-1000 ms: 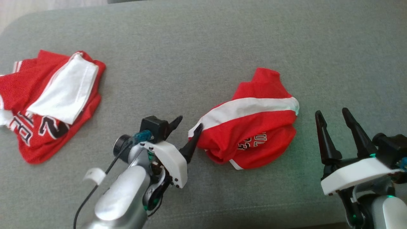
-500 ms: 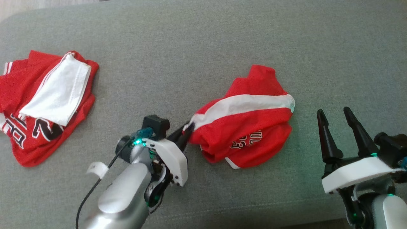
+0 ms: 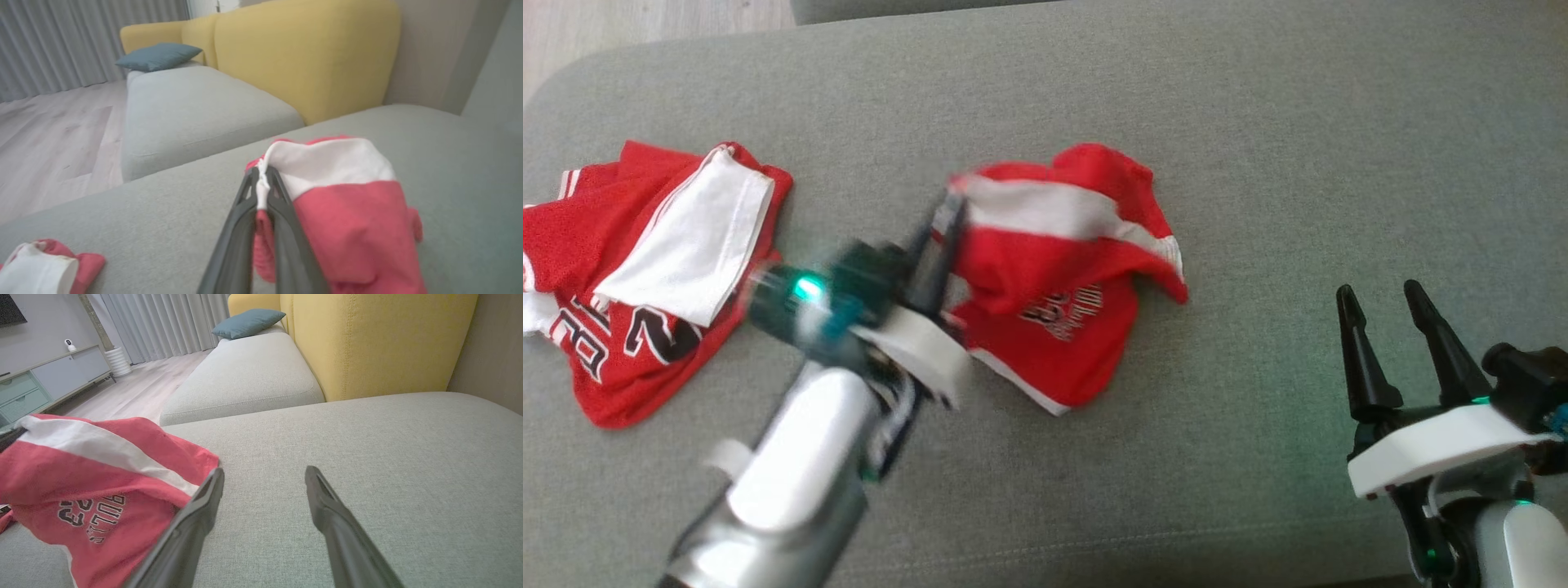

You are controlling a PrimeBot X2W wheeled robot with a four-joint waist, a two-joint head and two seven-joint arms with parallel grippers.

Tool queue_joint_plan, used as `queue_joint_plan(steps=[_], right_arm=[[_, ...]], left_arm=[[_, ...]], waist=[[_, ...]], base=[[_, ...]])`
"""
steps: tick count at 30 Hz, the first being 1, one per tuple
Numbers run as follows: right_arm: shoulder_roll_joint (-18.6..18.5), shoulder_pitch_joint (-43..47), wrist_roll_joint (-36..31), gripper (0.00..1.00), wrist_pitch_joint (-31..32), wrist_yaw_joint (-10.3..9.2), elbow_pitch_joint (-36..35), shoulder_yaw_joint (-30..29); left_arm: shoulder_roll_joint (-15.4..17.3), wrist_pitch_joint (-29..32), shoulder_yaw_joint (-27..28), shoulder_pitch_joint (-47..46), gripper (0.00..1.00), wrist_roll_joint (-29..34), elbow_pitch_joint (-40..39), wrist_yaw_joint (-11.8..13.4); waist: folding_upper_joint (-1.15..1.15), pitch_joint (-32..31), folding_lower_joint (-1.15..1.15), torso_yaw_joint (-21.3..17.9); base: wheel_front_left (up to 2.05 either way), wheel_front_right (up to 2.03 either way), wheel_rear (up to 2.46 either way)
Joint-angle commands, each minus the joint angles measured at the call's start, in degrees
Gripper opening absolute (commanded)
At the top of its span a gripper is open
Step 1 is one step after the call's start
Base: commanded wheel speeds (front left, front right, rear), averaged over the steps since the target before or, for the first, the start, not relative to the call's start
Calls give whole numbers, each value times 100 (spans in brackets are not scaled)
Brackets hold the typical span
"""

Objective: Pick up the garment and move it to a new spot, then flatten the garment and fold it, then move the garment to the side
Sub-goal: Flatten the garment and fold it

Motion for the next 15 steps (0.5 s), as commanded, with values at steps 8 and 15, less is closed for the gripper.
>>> queue_joint_plan(steps=[8,15], right_arm=[[-12,-150,70,100,-16,43,-183,105],[-6,-130,65,100,8,43,-197,72]], left_arm=[[-203,199,-430,492,0,59,97,-36],[-358,-105,-528,613,100,103,289,26]], waist=[[0,32,0,-52],[0,-2,0,-2]], base=[[0,0,0],[0,0,0]])
